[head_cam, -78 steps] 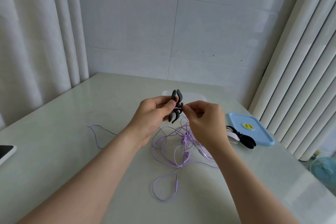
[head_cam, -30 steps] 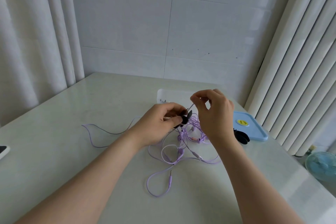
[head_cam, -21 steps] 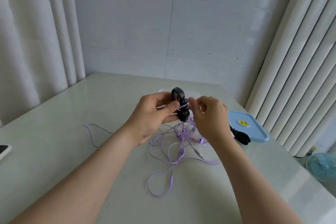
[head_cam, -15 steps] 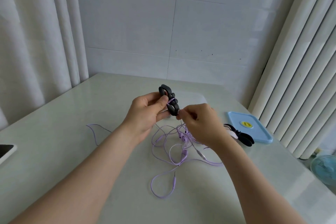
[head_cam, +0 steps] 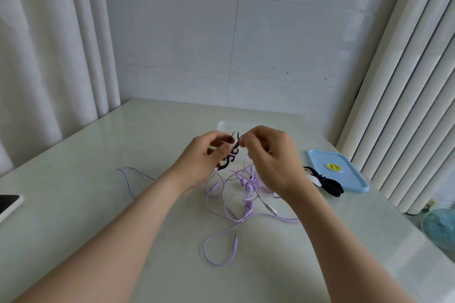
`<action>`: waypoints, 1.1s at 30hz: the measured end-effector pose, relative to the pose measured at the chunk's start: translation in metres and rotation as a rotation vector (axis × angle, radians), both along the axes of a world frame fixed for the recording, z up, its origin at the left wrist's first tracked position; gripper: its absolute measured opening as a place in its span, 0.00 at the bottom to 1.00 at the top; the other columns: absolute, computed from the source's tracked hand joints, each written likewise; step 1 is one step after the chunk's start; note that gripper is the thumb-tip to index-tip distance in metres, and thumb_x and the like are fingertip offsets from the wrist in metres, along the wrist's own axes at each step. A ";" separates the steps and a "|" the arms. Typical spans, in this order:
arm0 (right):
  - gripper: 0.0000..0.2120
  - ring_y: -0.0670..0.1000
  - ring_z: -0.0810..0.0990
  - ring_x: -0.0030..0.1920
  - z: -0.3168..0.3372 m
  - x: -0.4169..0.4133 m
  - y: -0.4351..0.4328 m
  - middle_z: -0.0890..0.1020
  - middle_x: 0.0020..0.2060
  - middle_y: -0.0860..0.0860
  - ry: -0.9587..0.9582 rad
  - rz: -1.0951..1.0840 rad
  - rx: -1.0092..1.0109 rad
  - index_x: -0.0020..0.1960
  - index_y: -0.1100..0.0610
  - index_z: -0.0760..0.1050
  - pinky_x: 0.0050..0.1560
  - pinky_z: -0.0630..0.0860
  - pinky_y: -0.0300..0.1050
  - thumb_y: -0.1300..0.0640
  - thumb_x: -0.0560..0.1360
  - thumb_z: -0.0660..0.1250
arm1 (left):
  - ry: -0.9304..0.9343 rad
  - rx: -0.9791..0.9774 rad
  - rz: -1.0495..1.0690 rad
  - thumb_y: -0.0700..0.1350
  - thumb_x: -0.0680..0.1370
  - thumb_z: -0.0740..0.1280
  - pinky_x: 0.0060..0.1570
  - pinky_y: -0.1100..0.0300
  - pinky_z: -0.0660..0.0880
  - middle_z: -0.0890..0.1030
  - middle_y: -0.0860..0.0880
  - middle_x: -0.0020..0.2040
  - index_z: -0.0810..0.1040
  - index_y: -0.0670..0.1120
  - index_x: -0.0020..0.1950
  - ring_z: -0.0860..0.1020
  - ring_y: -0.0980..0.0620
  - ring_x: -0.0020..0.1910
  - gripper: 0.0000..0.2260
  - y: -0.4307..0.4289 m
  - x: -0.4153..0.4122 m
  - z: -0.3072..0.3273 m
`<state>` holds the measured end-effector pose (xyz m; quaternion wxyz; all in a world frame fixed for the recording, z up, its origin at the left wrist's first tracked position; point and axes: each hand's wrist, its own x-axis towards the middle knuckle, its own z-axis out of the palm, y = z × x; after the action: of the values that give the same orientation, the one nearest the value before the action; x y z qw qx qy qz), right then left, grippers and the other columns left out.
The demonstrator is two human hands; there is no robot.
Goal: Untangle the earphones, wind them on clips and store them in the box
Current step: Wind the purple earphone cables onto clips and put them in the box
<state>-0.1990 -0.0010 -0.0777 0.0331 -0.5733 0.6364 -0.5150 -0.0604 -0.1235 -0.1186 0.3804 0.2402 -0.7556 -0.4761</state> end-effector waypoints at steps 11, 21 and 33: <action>0.09 0.54 0.74 0.42 -0.014 -0.028 -0.007 0.83 0.39 0.47 0.195 -0.458 0.113 0.51 0.47 0.81 0.33 0.65 0.44 0.47 0.83 0.63 | -0.002 0.079 -0.243 0.38 0.80 0.73 0.59 0.59 0.80 0.87 0.48 0.56 0.83 0.43 0.63 0.85 0.50 0.57 0.11 0.016 -0.002 0.010; 0.13 0.53 0.62 0.33 -0.020 -0.018 -0.006 0.71 0.25 0.54 0.311 -0.080 0.320 0.36 0.57 0.80 0.36 0.69 0.46 0.59 0.78 0.65 | 0.351 0.414 -0.074 0.37 0.81 0.70 0.49 0.56 0.84 0.87 0.40 0.54 0.83 0.38 0.60 0.87 0.46 0.50 0.08 0.012 0.002 0.016; 0.10 0.53 0.71 0.28 -0.008 0.008 0.005 0.78 0.25 0.49 0.279 0.070 0.127 0.38 0.55 0.83 0.40 0.65 0.34 0.57 0.78 0.69 | 0.241 0.250 0.148 0.43 0.82 0.72 0.53 0.50 0.84 0.86 0.47 0.55 0.82 0.46 0.59 0.86 0.47 0.51 0.07 -0.001 0.006 0.014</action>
<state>-0.1912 0.0038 -0.0859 -0.0017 -0.6579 0.6457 -0.3875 -0.0547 -0.1245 -0.1044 0.4693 0.2817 -0.6198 -0.5624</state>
